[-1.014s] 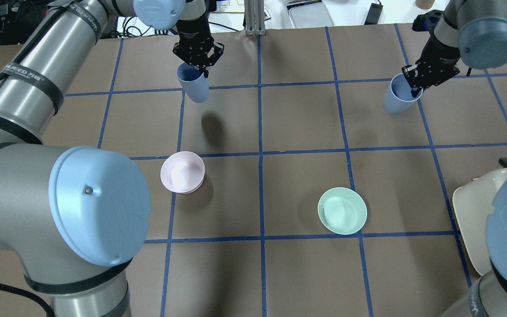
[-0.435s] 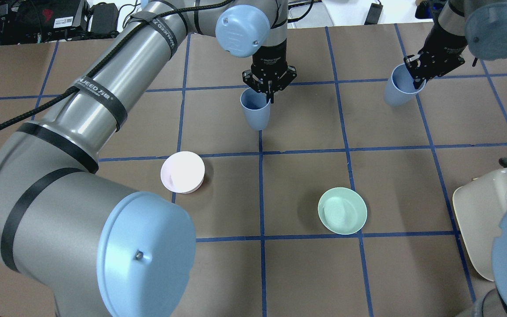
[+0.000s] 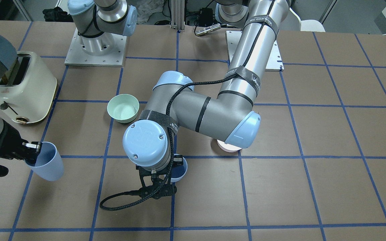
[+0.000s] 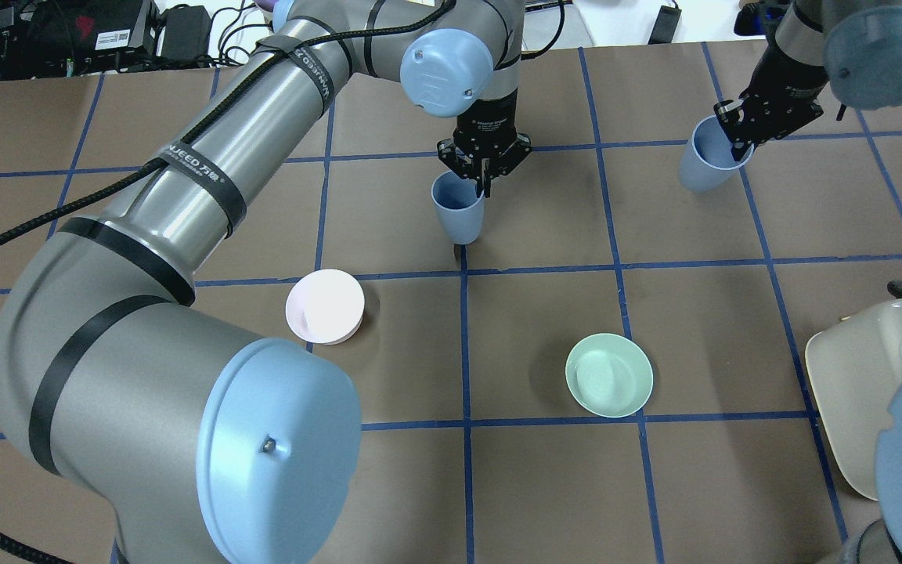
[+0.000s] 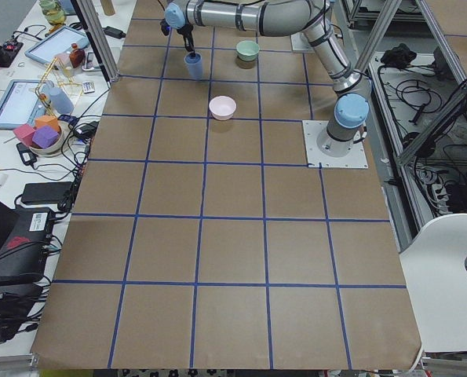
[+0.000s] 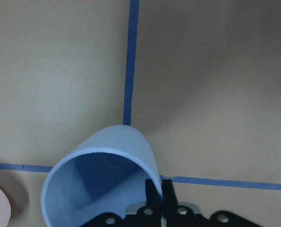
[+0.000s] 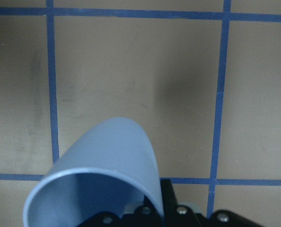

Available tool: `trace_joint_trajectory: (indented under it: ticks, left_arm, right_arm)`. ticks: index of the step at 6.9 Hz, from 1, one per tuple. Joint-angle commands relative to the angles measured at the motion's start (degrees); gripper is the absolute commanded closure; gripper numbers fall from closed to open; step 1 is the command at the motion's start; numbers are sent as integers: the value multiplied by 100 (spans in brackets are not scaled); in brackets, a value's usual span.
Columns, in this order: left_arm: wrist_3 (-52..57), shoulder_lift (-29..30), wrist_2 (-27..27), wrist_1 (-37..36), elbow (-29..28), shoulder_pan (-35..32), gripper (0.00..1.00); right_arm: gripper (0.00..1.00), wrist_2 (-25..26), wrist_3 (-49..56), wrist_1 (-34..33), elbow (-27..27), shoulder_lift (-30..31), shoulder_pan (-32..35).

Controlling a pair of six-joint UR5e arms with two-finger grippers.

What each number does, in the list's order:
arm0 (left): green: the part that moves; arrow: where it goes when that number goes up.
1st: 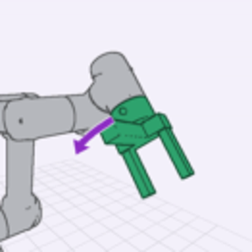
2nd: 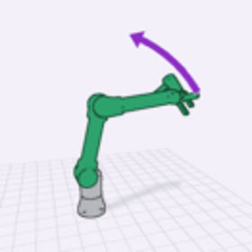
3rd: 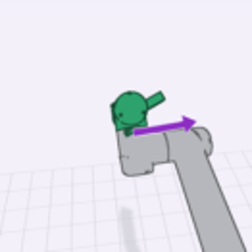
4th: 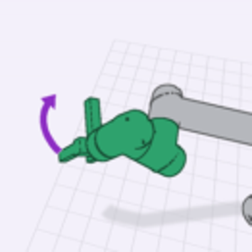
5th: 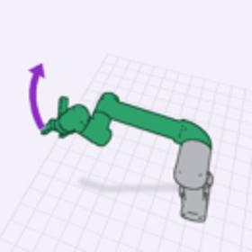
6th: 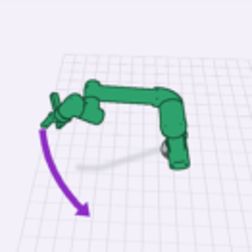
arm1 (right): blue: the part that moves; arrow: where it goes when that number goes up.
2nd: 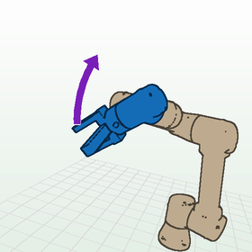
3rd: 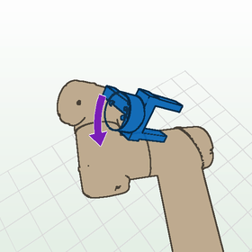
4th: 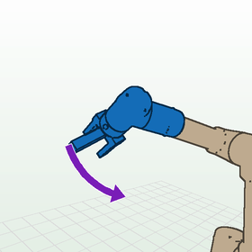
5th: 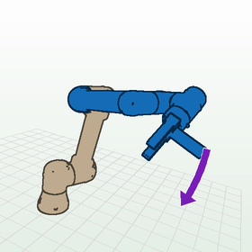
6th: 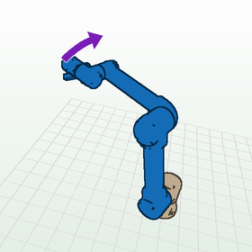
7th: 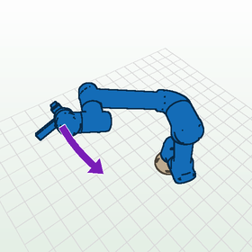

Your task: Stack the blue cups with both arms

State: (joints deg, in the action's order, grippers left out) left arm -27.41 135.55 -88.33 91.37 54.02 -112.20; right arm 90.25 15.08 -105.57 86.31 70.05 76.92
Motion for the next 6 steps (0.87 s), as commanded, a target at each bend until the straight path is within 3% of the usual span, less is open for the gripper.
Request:
trace_joint_trajectory:
  ticks: [1, 2, 4, 5, 6]
  left_arm:
    - [34, 33, -17, 3, 30, 14, 34]
    - [60, -19, -26, 3, -57, 66, 0]
    - [86, -544, 26, 413, -250, 382, 0]
    - [765, -878, 53, 903, -391, 601, 0]
    - [1312, -1307, 70, 1552, -462, 960, 0]
  right_arm:
    - [100, 10, -240, 98, -9, 61, 112]
    - [100, 10, -312, 211, -26, 192, 208]
    - [100, -8, -636, 422, -52, 334, 471]
    - [100, -17, -1125, 432, -61, 430, 777]
    - [100, -365, -1556, 423, -96, 396, 1094]
